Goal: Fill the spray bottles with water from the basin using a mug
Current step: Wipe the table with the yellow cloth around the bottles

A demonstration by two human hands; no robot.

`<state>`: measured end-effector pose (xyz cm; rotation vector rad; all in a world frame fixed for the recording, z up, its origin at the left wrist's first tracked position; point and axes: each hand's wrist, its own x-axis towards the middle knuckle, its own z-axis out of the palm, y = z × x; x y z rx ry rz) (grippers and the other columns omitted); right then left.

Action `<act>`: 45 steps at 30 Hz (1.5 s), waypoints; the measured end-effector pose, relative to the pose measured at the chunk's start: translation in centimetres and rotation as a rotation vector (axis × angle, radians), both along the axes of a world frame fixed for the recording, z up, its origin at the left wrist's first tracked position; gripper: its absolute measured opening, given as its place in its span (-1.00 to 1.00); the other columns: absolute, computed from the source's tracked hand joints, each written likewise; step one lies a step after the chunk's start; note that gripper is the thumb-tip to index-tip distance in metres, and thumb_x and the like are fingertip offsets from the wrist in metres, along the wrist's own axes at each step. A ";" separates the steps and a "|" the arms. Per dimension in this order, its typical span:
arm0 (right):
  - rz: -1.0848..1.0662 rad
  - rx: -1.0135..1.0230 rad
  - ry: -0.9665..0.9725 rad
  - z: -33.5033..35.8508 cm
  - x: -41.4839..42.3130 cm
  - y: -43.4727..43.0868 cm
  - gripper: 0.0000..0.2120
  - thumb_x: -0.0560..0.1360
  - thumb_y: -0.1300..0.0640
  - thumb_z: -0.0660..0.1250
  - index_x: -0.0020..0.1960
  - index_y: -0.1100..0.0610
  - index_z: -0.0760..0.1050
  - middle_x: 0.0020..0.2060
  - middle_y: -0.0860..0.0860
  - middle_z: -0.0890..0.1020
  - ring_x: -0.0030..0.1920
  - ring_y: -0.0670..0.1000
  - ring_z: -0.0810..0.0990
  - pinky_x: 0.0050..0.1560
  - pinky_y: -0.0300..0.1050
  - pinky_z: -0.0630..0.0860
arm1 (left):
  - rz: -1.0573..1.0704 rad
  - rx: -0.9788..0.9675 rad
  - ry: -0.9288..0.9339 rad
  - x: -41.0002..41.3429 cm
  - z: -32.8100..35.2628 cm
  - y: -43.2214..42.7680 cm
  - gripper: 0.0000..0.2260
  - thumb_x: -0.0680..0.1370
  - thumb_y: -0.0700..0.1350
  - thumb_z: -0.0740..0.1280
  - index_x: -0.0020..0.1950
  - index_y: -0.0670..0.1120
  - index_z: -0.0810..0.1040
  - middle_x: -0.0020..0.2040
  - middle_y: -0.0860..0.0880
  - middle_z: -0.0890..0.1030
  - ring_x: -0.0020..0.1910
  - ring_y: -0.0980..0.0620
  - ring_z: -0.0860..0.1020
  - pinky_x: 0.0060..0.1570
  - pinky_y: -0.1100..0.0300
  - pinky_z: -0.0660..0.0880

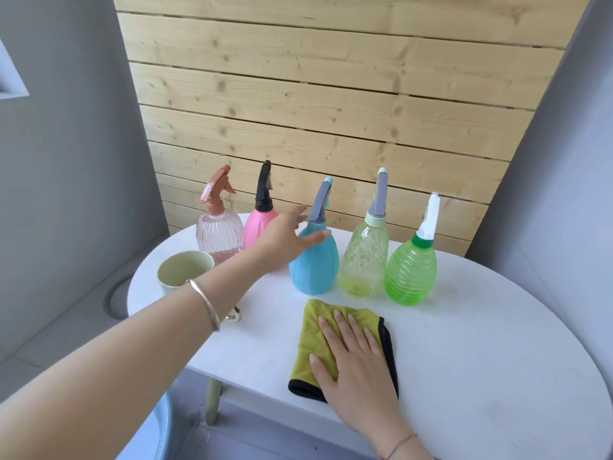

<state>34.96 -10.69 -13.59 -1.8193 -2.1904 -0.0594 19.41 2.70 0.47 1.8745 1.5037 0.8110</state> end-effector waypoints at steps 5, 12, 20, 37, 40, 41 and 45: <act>-0.010 -0.025 -0.040 -0.1 -0.2 0.2 -0.46 0.57 -0.24 -0.04 0.39 -0.03 0.44 0.39 0.01 0.44 0.38 0.08 0.43 0.35 0.01 0.14 | 0.034 0.088 0.353 -6.3 1.5 -4.4 -0.26 0.45 0.22 0.43 0.53 0.01 0.27 0.48 0.00 0.39 0.45 -0.01 0.33 0.33 0.12 0.28; 0.079 -0.111 0.006 0.2 -4.6 0.5 -0.28 0.52 -0.38 -0.29 0.49 -0.07 0.24 0.50 -0.02 0.23 0.51 0.12 0.18 0.43 0.01 -0.10 | 0.112 -0.081 0.543 -13.5 1.0 -8.1 -0.12 0.40 0.31 0.42 0.59 0.05 0.11 0.60 0.03 0.13 0.56 -0.05 0.10 0.47 0.02 0.13; 0.135 -0.138 0.054 1.4 -10.2 2.7 -0.20 0.38 -0.35 -0.38 0.56 -0.10 -0.03 0.56 -0.04 -0.06 0.56 0.07 -0.15 0.49 0.02 -0.27 | 0.290 -0.110 0.128 -16.9 -2.5 -7.2 -0.10 0.38 0.17 0.52 0.58 0.02 0.12 0.47 -0.02 0.36 0.39 -0.01 0.39 0.19 0.17 0.38; 0.219 -0.199 -0.009 1.7 -19.0 6.8 -0.15 0.32 -0.35 -0.40 0.56 -0.10 -0.06 0.57 0.02 -0.07 0.55 0.12 -0.17 0.50 0.09 -0.24 | 0.420 0.050 -0.036 -25.4 0.1 -6.3 0.05 0.17 0.29 0.59 0.54 0.12 0.16 0.34 0.03 0.46 0.26 0.02 0.47 0.11 0.19 0.39; 0.294 -0.211 0.010 1.9 -21.7 6.7 -0.15 0.32 -0.34 -0.38 0.56 -0.10 -0.02 0.57 0.03 -0.05 0.55 0.13 -0.16 0.49 0.09 -0.25 | 0.451 0.027 -0.033 -26.2 -0.1 -6.4 0.16 0.00 0.42 0.45 0.55 0.13 0.15 0.35 0.01 0.45 0.27 0.02 0.47 0.12 0.18 0.39; 0.325 -0.216 0.013 2.0 -22.2 6.6 -0.16 0.32 -0.34 -0.38 0.55 -0.11 -0.01 0.57 0.02 -0.04 0.55 0.13 -0.16 0.48 0.09 -0.26 | 0.452 0.016 -0.031 -26.3 -0.3 -6.4 0.17 -0.01 0.42 0.43 0.55 0.13 0.15 0.36 0.01 0.45 0.27 0.01 0.47 0.13 0.17 0.39; 0.456 -0.189 0.026 1.9 -21.3 5.6 -0.28 0.43 -0.33 -0.23 0.52 -0.13 0.14 0.55 0.01 0.10 0.55 0.15 -0.02 0.49 0.09 -0.20 | 0.428 -0.019 -0.034 -25.9 -1.5 -5.7 0.13 0.10 0.35 0.55 0.56 0.11 0.13 0.38 -0.01 0.44 0.30 0.00 0.46 0.17 0.16 0.40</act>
